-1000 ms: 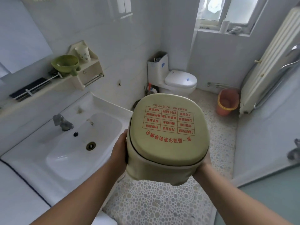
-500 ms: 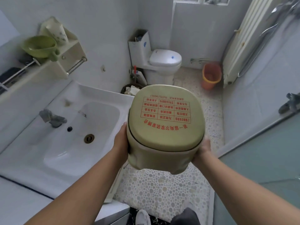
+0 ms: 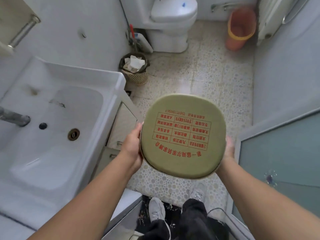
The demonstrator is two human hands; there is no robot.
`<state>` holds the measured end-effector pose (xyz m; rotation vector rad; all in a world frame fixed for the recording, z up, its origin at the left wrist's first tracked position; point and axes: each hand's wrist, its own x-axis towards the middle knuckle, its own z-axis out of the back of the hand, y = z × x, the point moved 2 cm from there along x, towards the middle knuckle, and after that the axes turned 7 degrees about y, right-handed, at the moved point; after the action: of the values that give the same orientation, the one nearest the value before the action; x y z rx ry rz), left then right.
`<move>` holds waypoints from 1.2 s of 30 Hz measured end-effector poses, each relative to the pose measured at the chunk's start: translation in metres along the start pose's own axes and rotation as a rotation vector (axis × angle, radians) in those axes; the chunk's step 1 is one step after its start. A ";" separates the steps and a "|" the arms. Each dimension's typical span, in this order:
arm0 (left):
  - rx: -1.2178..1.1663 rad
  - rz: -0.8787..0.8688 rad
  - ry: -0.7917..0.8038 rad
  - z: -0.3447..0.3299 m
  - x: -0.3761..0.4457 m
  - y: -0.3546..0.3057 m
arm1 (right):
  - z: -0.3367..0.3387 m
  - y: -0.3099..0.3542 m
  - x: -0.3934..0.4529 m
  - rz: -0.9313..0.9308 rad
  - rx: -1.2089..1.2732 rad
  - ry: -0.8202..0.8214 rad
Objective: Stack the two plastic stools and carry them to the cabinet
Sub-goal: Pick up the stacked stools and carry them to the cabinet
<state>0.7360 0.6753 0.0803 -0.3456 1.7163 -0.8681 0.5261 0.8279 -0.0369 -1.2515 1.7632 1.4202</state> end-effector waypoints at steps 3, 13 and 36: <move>-0.054 0.090 -0.063 -0.005 0.039 0.040 | 0.021 -0.016 0.060 -0.084 -0.074 -0.054; 0.172 0.101 -0.215 0.021 0.166 0.161 | 0.052 -0.112 0.224 -0.203 -0.137 -0.007; 0.258 0.196 -0.326 0.154 0.362 0.351 | 0.083 -0.353 0.435 -0.332 -0.227 0.174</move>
<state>0.8280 0.6325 -0.4373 -0.1334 1.2958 -0.8269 0.6509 0.7631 -0.5857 -1.7427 1.4397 1.3754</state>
